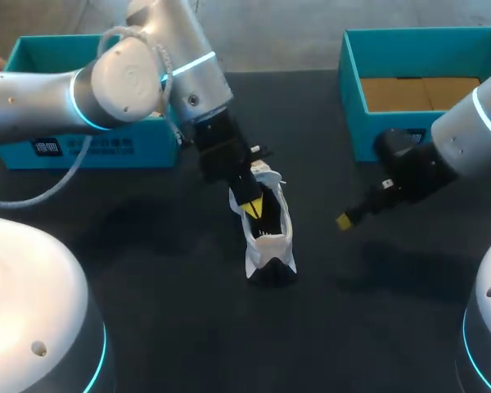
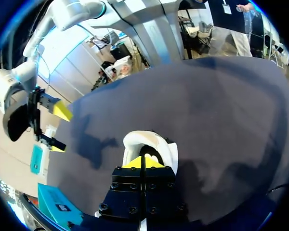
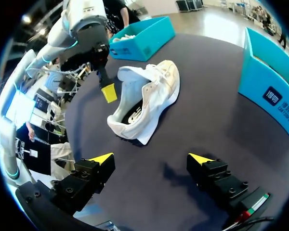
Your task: Take the shoe out of the shoebox, open the shoe tongue, remove and reinsert the insole, then place the shoe into the shoebox
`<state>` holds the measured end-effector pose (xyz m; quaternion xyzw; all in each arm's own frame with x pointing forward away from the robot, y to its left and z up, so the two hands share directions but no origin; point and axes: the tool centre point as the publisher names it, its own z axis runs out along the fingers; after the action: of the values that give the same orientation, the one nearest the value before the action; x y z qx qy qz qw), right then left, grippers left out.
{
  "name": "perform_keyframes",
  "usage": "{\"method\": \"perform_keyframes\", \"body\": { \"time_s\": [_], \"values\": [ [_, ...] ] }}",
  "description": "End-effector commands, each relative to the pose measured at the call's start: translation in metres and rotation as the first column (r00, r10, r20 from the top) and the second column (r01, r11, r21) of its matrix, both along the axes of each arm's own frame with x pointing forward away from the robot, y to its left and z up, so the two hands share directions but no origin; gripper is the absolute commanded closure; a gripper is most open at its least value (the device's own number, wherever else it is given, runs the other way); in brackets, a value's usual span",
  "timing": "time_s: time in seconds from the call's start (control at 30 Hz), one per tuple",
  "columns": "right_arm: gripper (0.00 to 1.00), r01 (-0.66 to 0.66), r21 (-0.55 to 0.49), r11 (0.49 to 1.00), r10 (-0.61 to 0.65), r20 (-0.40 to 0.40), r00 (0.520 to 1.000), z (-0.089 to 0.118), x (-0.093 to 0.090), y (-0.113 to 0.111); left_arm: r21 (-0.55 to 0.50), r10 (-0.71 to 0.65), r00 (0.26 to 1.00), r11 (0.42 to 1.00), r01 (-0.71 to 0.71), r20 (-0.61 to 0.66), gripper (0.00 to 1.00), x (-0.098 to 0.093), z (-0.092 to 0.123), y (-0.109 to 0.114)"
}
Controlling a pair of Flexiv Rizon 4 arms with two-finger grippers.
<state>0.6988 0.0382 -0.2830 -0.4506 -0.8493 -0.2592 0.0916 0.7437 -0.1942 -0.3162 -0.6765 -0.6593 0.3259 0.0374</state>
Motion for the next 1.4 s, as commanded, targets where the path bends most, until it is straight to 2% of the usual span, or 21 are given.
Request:
{"method": "perform_keyframes", "body": {
  "time_s": [0.03, 0.37, 0.63, 0.97, 1.4],
  "values": [
    [0.00, -0.002, -0.005, 1.000, 0.002, -0.003, 1.000, 0.018, -0.008, -0.012, 0.097, -0.057, 0.998, 0.994, 0.055, 0.019, 1.00, 0.004, -0.002, -0.003],
    [0.00, 0.020, -0.022, 1.000, -0.021, -0.029, 0.999, 0.043, -0.018, -0.027, 0.153, -0.111, 0.992, 0.983, 0.100, 0.061, 1.00, 0.004, -0.016, -0.006],
    [0.00, 0.070, -0.037, 0.997, -0.070, -0.006, 0.998, 0.063, -0.034, -0.042, 0.184, -0.116, 0.986, 0.978, 0.093, 0.117, 1.00, 0.013, -0.024, -0.011],
    [0.00, 0.128, -0.056, 0.990, -0.128, 0.003, 0.992, 0.076, -0.051, -0.057, 0.237, -0.080, 0.988, 0.970, 0.047, 0.131, 1.00, 0.026, -0.049, -0.016],
    [0.00, 0.139, -0.069, 0.988, -0.139, 0.008, 0.990, 0.087, -0.060, -0.068, 0.212, -0.063, 0.980, 0.977, 0.022, 0.187, 1.00, 0.021, -0.053, -0.025]
  ]
}}
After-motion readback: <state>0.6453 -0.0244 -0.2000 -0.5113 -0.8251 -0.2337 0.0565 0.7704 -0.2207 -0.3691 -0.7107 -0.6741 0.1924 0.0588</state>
